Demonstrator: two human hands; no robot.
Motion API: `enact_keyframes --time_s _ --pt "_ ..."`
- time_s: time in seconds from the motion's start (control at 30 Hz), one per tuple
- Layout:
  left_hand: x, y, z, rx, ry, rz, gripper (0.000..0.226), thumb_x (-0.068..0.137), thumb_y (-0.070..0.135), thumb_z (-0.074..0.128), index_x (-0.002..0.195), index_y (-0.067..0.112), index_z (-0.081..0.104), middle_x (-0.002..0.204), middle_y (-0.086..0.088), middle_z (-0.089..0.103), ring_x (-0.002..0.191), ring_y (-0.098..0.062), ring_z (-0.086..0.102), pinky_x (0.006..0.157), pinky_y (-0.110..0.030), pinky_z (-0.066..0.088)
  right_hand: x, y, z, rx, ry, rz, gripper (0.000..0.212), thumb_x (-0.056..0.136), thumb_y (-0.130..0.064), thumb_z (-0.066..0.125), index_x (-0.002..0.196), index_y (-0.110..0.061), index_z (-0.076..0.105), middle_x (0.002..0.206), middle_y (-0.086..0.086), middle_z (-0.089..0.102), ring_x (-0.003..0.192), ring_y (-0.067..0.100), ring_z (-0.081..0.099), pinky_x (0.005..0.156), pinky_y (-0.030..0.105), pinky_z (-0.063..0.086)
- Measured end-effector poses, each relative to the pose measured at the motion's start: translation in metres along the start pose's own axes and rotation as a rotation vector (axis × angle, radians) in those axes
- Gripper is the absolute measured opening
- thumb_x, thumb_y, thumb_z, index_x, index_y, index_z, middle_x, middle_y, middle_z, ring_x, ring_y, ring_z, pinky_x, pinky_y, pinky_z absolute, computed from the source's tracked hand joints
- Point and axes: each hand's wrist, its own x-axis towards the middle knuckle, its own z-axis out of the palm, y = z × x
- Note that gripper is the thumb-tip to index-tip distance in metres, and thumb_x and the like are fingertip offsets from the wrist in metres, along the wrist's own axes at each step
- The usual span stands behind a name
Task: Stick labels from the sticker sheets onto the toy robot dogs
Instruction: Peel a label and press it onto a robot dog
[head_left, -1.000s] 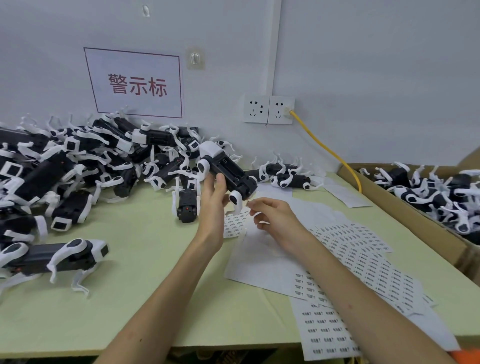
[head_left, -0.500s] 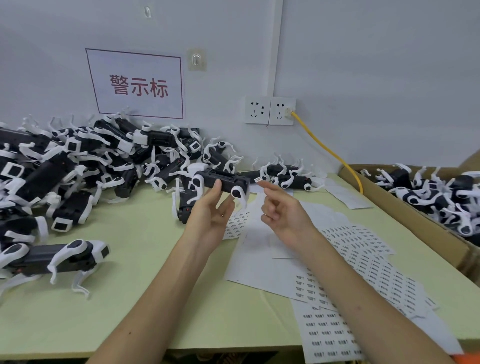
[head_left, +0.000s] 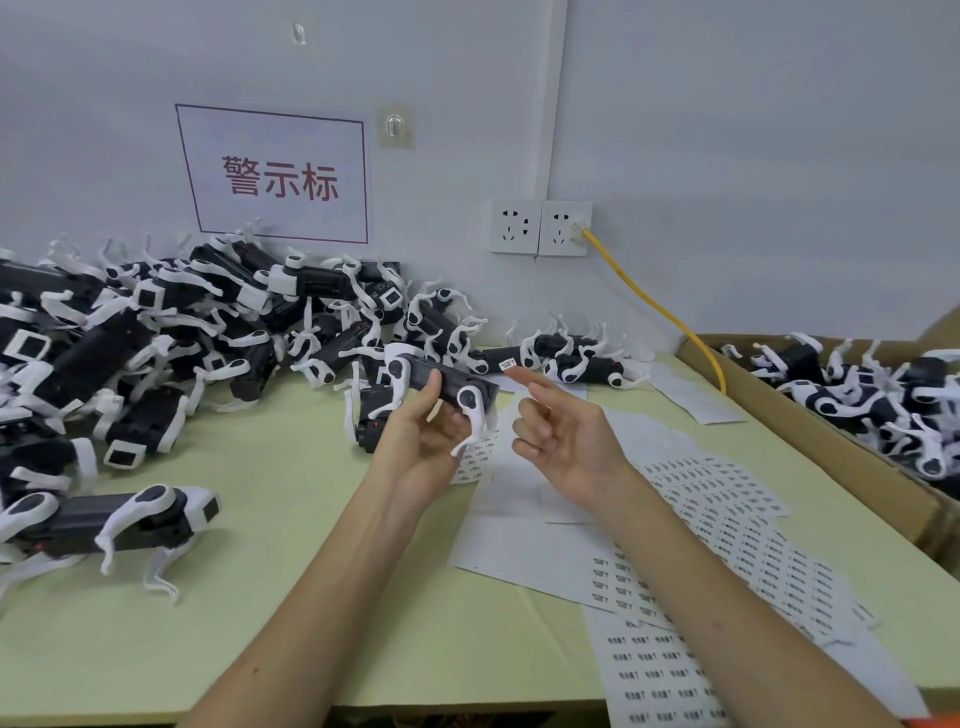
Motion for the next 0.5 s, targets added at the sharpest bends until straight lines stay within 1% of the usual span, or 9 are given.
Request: enact_keyframes --time_s 0.07,0.13,0.2,0.27,0.4,0.5 --pt "-0.001 0.0 0.001 -0.002 0.005 0.005 0.013 0.077 0.013 0.077 0.087 0.009 0.069 0.086 -0.003 0.067 0.067 -0.009 0.056 0.061 -0.019 0.058 -0.001 -0.001 0.0 0.008 -0.003 0.003 0.029 0.081 -0.024 0.067 0.106 -0.02 0.081 0.052 -0.003 0.033 0.052 0.014 0.015 0.051 0.024 0.019" --pt "-0.001 0.0 0.001 0.014 0.015 0.025 0.007 0.085 0.01 0.075 0.086 0.008 0.069 0.082 -0.003 0.068 0.064 -0.011 0.062 0.066 -0.023 0.062 -0.001 -0.002 0.0 0.008 -0.012 0.009 0.034 0.076 -0.028 0.071 0.108 -0.02 0.08 0.052 -0.003 0.031 0.053 0.014 0.015 0.052 0.026 0.019" --pt "-0.001 0.0 0.001 0.023 0.014 0.039 0.007 0.091 0.008 0.072 0.086 0.005 0.068 0.079 -0.004 0.068 0.066 -0.014 0.066 0.067 -0.026 0.062 -0.002 -0.002 0.001 0.009 -0.032 0.014 0.037 0.078 -0.029 0.071 0.112 -0.02 0.079 0.053 -0.002 0.03 0.052 0.014 0.017 0.052 0.026 0.02" --pt "-0.001 -0.001 0.001 0.013 0.001 0.058 0.007 0.092 0.007 0.071 0.088 0.003 0.067 0.081 -0.004 0.068 0.071 -0.016 0.069 0.071 -0.029 0.063 -0.003 -0.001 0.002 0.024 -0.063 0.021 0.037 0.082 -0.029 0.067 0.116 -0.021 0.078 0.053 -0.003 0.03 0.052 0.014 0.017 0.052 0.025 0.022" --pt "-0.002 -0.002 0.001 -0.019 -0.029 0.085 0.011 0.097 0.013 0.068 0.089 0.006 0.066 0.082 -0.004 0.066 0.081 -0.02 0.072 0.083 -0.034 0.058 -0.007 0.001 0.006 0.019 -0.18 0.075 0.046 0.084 -0.029 0.062 0.128 -0.025 0.072 0.053 -0.002 0.031 0.054 0.015 0.017 0.052 0.025 0.024" --pt "-0.002 -0.004 0.0 0.041 -0.055 0.102 0.024 0.101 0.024 0.064 0.081 0.012 0.069 0.084 0.0 0.069 0.094 -0.018 0.07 0.089 -0.032 0.053 -0.01 0.008 0.012 -0.044 -0.287 0.14 0.049 0.085 -0.027 0.059 0.133 -0.03 0.068 0.053 -0.002 0.033 0.055 0.015 0.016 0.054 0.026 0.022"
